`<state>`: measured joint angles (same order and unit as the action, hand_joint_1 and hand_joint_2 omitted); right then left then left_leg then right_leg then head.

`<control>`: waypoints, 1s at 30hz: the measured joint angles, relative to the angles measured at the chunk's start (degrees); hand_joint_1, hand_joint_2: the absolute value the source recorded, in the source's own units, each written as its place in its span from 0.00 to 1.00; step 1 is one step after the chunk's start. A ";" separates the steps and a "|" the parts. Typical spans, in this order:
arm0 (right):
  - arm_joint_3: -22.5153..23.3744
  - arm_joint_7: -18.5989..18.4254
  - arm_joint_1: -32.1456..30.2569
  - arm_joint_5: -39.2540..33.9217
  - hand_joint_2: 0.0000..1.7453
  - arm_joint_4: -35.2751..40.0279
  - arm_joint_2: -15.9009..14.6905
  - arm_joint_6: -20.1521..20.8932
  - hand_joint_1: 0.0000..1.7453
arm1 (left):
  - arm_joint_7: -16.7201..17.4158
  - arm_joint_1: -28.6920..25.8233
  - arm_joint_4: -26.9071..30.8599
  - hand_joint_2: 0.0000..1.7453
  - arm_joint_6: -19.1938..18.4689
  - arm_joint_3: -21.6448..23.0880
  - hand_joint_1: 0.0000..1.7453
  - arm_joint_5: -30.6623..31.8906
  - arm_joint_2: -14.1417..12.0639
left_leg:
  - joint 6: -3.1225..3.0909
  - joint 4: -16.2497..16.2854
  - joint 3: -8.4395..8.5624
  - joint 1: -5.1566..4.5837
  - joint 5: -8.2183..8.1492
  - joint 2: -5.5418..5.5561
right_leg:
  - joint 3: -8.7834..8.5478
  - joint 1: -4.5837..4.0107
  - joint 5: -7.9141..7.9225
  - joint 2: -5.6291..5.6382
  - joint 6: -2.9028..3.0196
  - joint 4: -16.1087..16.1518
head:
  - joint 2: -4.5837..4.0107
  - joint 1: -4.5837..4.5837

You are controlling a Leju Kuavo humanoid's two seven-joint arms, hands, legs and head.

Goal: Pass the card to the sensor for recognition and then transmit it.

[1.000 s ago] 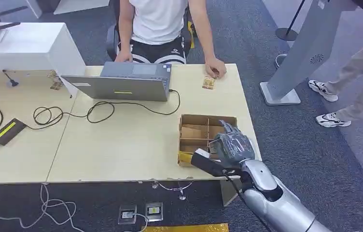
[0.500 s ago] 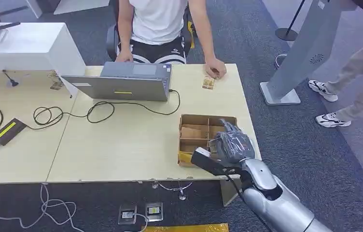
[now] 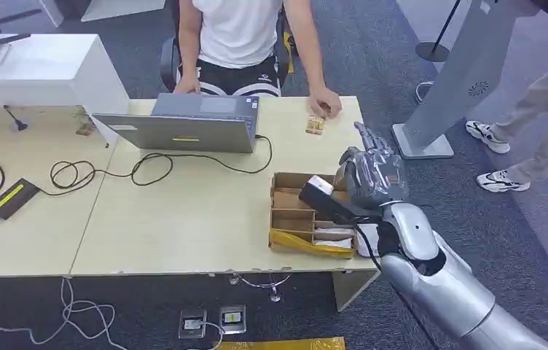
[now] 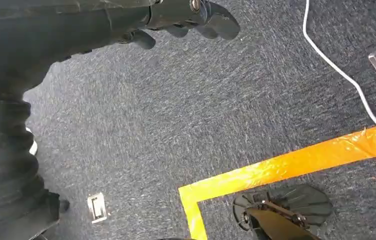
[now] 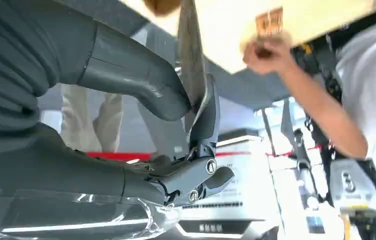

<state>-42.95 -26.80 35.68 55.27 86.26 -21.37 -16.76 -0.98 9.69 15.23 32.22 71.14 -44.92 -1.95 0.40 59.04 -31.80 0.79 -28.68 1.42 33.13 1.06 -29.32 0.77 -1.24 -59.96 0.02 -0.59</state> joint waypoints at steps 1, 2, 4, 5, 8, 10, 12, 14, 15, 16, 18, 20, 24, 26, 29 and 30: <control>0.40 -0.48 0.08 0.40 1.00 0.85 -0.44 0.31 1.00 | 0.04 0.07 0.00 1.00 -0.11 0.00 0.00 0.20 0.00 | 0.00 0.00 0.00 0.00 0.00 0.00 | 0.00 0.00 0.00 0.00 0.00 0.00 | 0.00 0.00; 0.71 -0.87 0.26 0.71 1.00 1.79 -0.90 0.72 1.00 | 0.13 0.13 0.00 1.00 -0.33 0.00 0.00 0.57 0.00 | 0.00 0.00 0.00 0.00 0.00 0.00 | 0.00 0.00 0.00 0.00 0.00 0.00 | 0.00 0.00; 1.42 -1.61 0.76 1.08 1.00 3.92 -2.08 1.75 1.00 | 0.22 0.29 0.00 1.00 -0.48 0.00 0.00 0.85 0.02 | 0.00 0.00 -0.01 0.00 0.00 0.00 | 0.00 0.01 0.00 -0.01 0.00 0.00 | -0.02 0.00; 1.60 -1.88 1.25 1.08 1.00 4.82 -2.56 2.23 1.00 | 0.24 0.31 0.00 1.00 -0.57 0.00 0.00 1.03 0.02 | 0.00 0.00 -0.01 0.00 0.00 0.00 | 0.01 0.01 0.00 0.00 0.00 0.01 | 0.00 0.00; 1.86 -2.42 2.64 0.90 1.00 6.85 -3.90 3.52 1.00 | 0.26 0.45 0.00 1.00 -0.92 0.00 0.00 1.38 0.02 | 0.00 0.00 0.00 0.00 -0.01 -0.01 | 0.01 0.00 0.00 0.01 0.00 0.01 | 0.00 0.02; 2.10 -2.53 3.32 0.29 1.00 7.88 -4.66 4.15 1.00 | 0.55 0.61 0.00 1.00 -1.29 0.00 0.00 1.84 0.02 | 0.00 0.00 -0.01 0.00 0.00 0.00 | 0.00 0.00 0.00 0.00 0.00 0.00 | 0.00 0.00; 2.12 -2.51 4.39 -0.91 1.00 8.10 -5.06 4.98 1.00 | 0.92 0.80 0.00 1.00 -1.84 0.00 0.00 2.28 0.02 | 0.00 0.00 -0.01 0.00 0.00 -0.01 | 0.01 0.00 0.01 0.00 0.01 0.00 | 0.00 0.02; 1.95 -2.23 5.81 -2.59 1.00 7.97 -5.32 6.07 1.00 | 1.29 1.13 0.00 1.00 -2.52 0.02 0.00 2.95 0.02 | 0.00 -0.02 -0.06 0.00 0.00 -0.01 | 0.00 0.00 0.03 0.00 0.03 -0.01 | 0.00 0.00; 1.71 -1.83 6.73 -3.69 1.00 7.77 -5.32 6.30 1.00 | 1.49 1.35 0.00 1.00 -2.89 0.02 0.00 3.15 0.02 | 0.01 -0.01 -0.07 0.00 0.01 -0.01 | 0.01 0.00 0.03 -0.01 0.03 -0.01 | 0.00 0.02; 1.36 -1.07 7.77 -5.41 1.00 7.03 -5.29 6.47 1.00 | 1.75 1.58 0.00 1.00 -3.08 0.02 0.00 3.47 0.02 | 0.01 -0.02 -0.09 0.01 0.01 0.00 | 0.00 0.00 0.03 -0.02 0.03 -0.02 | 0.00 0.02; 0.48 0.88 10.45 -8.46 1.00 4.20 -4.66 5.90 1.00 | 2.17 2.16 0.00 1.00 -3.61 0.02 0.00 3.89 0.02 | -0.01 -0.02 -0.18 0.01 0.05 0.05 | 0.01 0.00 0.03 -0.06 0.03 -0.04 | 0.00 0.00; -0.50 2.84 13.31 -10.24 1.00 -0.22 -3.18 4.22 1.00 | 2.38 2.67 0.00 1.00 -4.04 0.02 0.00 4.22 0.00 | 0.02 -0.03 -0.20 0.01 0.08 0.09 | 0.00 0.00 0.04 -0.09 0.03 -0.05 | 0.00 0.00; -2.90 4.83 17.48 -11.29 1.00 -8.94 0.51 1.75 1.00 | 2.67 3.09 0.00 1.00 -4.13 0.02 0.00 4.37 0.00 | 0.01 -0.02 -0.18 0.01 0.11 0.16 | 0.03 -0.01 0.04 -0.12 0.03 -0.06 | 0.00 0.02; -3.63 5.05 18.73 -11.31 1.00 -11.99 1.81 1.53 1.00 | 2.76 3.12 0.00 1.00 -4.13 0.02 0.00 4.39 0.00 | 0.01 -0.02 -0.21 0.02 0.11 0.26 | 0.03 -0.02 0.04 -0.23 0.03 -0.06 | 0.00 0.00; -4.78 5.25 20.36 -11.53 1.00 -16.21 3.65 1.20 1.00 | 2.86 3.05 0.00 1.00 -4.02 0.02 0.00 4.39 0.00 | 0.01 -0.02 -0.28 0.02 0.11 0.32 | 0.06 -0.01 0.03 -0.27 0.03 -0.05 | 0.00 0.02; -5.02 5.29 20.90 -11.67 1.00 -17.39 4.24 1.05 1.00 | 2.86 3.01 0.00 1.00 -3.96 0.02 0.00 4.37 0.00 | 0.01 -0.02 -0.28 0.02 0.11 0.31 | 0.07 -0.01 0.03 -0.26 0.03 -0.05 | 0.00 0.02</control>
<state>-47.98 -21.51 56.58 43.60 68.86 -17.13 -15.72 1.88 12.69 15.23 28.26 71.17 -40.54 -1.95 0.42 59.02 -32.09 0.81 -28.57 1.74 33.20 1.04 -29.28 0.50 -1.21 -60.02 0.02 -0.57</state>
